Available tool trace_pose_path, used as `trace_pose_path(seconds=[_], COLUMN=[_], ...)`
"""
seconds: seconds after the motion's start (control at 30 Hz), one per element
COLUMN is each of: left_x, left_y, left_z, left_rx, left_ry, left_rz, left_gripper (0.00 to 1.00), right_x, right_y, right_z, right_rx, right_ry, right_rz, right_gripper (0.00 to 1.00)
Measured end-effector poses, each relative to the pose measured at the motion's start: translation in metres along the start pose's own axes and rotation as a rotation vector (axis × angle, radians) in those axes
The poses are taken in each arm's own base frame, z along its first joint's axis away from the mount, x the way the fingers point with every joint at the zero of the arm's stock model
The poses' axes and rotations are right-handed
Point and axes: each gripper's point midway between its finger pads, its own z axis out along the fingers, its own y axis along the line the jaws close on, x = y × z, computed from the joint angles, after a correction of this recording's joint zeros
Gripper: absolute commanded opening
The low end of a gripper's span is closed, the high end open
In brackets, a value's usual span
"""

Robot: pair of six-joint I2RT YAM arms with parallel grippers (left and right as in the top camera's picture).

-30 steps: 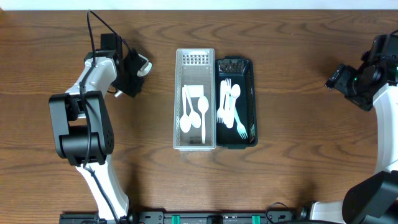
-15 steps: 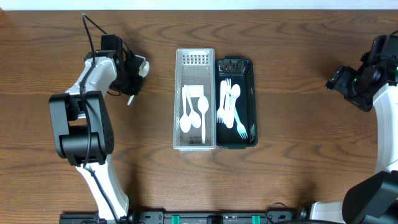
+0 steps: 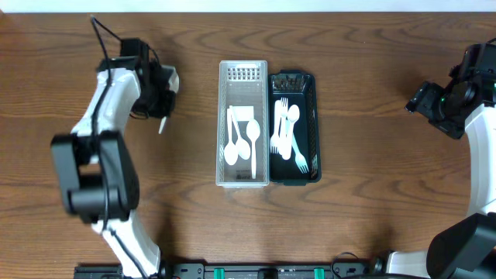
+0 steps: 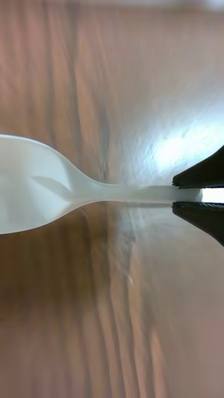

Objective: Pack container
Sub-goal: 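Carry the spoon right and release it into the silver caddy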

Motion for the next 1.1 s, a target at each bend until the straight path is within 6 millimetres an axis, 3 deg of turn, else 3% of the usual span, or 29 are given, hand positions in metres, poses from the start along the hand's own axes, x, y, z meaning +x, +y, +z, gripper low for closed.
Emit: trace_pose_path(seconds=[0.17,0.27,0.33,0.5,0.73,0.8,0.9,0.93,0.97,1.1], left_x=[-0.027,-0.033,-0.034,-0.025,-0.008,-0.004,0.0,0.0,0.001,0.004], left_y=[-0.04,-0.076,-0.104,-0.157,-0.186,-0.19,-0.195,-0.196,-0.197,-0.189], left_z=[-0.092,-0.125,-0.135,-0.115,-0.06,-0.049,-0.042,-0.042,-0.042,-0.046], left_rx=[-0.03,-0.007,0.026,0.09,0.114,0.114,0.114,0.117,0.119,0.113], left_ry=[-0.231,-0.318,-0.338,-0.271,-0.108,-0.076,-0.054,-0.052,-0.05,-0.04], left_rz=[0.028,0.043,0.053,0.087,0.052,0.049,0.047,0.045,0.037,0.012], left_gripper=[0.06,0.06,0.06,0.06,0.08,0.17,0.4,0.68,0.8,0.88], right_x=[0.0,0.0,0.0,-0.003,-0.005,-0.005,-0.005,-0.006,-0.006,-0.008], right_y=[0.0,0.0,0.0,0.001,0.002,0.002,0.002,0.002,0.002,0.003], right_z=[0.0,0.0,0.0,0.0,0.0,0.0,0.0,0.0,0.0,0.0], right_rx=[0.0,0.0,-0.001,-0.004,-0.006,-0.007,-0.008,-0.008,-0.008,-0.011], right_ry=[0.0,0.0,-0.001,-0.012,-0.018,-0.019,-0.022,-0.022,-0.022,-0.03], right_rz=[0.0,0.0,0.0,0.0,-0.001,-0.001,-0.001,-0.001,-0.001,-0.014], right_gripper=[0.83,0.83,0.84,0.84,0.84,0.84,0.84,0.84,0.84,0.84])
